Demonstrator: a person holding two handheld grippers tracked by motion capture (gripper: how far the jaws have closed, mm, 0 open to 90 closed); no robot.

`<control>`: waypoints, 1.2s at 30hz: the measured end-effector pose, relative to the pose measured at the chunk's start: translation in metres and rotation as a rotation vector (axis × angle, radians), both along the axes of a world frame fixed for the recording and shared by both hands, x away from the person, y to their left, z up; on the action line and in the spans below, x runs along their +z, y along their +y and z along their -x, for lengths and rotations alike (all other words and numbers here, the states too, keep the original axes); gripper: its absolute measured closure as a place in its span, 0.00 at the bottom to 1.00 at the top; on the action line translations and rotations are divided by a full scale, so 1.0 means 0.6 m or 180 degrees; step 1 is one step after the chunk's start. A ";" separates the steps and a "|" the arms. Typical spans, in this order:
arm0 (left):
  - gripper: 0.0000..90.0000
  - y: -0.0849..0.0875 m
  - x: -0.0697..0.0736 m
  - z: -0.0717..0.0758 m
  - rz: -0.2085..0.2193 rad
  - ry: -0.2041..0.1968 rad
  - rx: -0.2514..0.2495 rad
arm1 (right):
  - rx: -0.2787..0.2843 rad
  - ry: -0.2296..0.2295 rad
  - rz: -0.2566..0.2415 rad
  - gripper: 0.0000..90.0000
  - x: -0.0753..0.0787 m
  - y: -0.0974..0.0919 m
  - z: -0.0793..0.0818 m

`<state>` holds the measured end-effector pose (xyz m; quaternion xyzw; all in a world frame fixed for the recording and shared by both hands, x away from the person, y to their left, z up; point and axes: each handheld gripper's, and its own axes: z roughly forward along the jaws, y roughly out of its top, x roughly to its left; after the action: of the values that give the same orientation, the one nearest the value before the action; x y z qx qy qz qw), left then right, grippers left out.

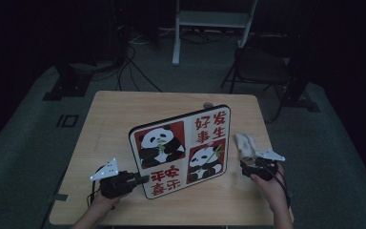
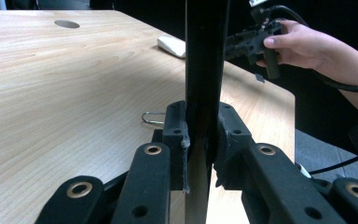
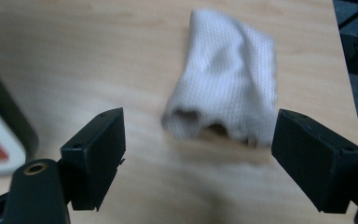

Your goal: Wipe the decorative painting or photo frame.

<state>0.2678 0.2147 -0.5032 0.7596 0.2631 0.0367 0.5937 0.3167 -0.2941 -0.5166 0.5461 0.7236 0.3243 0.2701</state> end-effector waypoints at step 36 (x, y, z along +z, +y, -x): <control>0.87 0.002 0.000 -0.005 0.0013 0.0046 -0.0084 | -0.0451 0.0252 -0.0193 0.45 -0.045 -0.001 -0.163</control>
<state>0.2711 0.2162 -0.5034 0.7620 0.2574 0.0229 0.5937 0.4148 -0.2945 -0.5437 0.6162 0.6832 0.3043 0.2470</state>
